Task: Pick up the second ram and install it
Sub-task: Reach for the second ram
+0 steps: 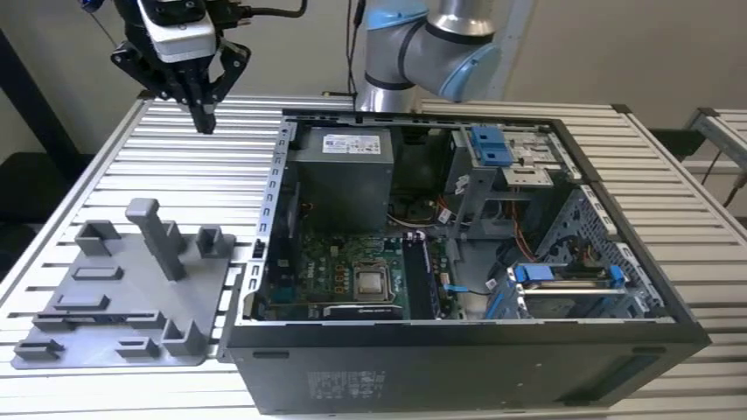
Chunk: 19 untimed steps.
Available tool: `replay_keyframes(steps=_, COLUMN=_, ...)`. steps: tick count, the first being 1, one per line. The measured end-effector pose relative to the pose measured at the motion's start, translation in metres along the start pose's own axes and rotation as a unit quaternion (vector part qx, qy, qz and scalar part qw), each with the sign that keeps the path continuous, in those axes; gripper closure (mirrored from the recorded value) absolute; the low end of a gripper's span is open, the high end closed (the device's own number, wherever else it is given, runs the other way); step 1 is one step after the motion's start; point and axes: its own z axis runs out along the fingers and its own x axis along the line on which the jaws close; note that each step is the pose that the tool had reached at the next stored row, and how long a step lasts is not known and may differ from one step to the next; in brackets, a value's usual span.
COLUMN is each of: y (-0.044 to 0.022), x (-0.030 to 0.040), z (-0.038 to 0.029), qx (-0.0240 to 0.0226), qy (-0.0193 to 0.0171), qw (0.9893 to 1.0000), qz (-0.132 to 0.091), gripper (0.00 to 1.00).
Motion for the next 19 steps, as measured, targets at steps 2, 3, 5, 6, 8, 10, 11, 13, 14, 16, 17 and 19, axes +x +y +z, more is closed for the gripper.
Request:
replay_keyframes(steps=2, y=-0.0004, x=0.0058, z=-0.0001, qx=0.0000, qy=0.0000, qw=1.0000, qz=0.000, gripper=0.89)
replay_keyframes(steps=3, y=-0.0005, x=0.0088, z=-0.0002, qx=0.0000, qy=0.0001, qw=1.0000, qz=0.000, gripper=0.89)
replay_keyframes(steps=5, y=-0.0008, x=0.0142, z=-0.0003, qx=0.0000, qy=0.0002, qw=1.0000, qz=0.000, gripper=0.89)
replay_keyframes(steps=6, y=-0.0010, x=0.0167, z=-0.0003, qx=0.0000, qy=0.0002, qw=1.0000, qz=0.000, gripper=0.89)
replay_keyframes(steps=8, y=-0.0013, x=0.0220, z=-0.0004, qx=0.0000, qy=0.0003, qw=1.0000, qz=0.000, gripper=0.89)
replay_keyframes(steps=10, y=-0.0016, x=0.0272, z=-0.0005, qx=0.0000, qy=0.0004, qw=1.0000, qz=0.000, gripper=0.89)
replay_keyframes(steps=11, y=-0.0017, x=0.0300, z=-0.0006, qx=0.0000, qy=0.0004, qw=1.0000, qz=0.000, gripper=0.89)
replay_keyframes(steps=13, y=-0.0021, x=0.0359, z=-0.0007, qx=0.0000, qy=0.0005, qw=1.0000, qz=0.000, gripper=0.89)
replay_keyframes(steps=14, y=-0.0023, x=0.0388, z=-0.0008, qx=0.0000, qy=0.0006, qw=1.0000, qz=0.000, gripper=0.89)
replay_keyframes(steps=16, y=-0.0026, x=0.0447, z=-0.0009, qx=0.0001, qy=0.0007, qw=1.0000, qz=0.000, gripper=0.89)
replay_keyframes(steps=17, y=-0.0028, x=0.0476, z=-0.0009, qx=0.0001, qy=0.0008, qw=1.0000, qz=0.000, gripper=0.89)
replay_keyframes(steps=19, y=-0.0031, x=0.0531, z=-0.0010, qx=0.0001, qy=0.0009, qw=1.0000, qz=0.000, gripper=0.89)
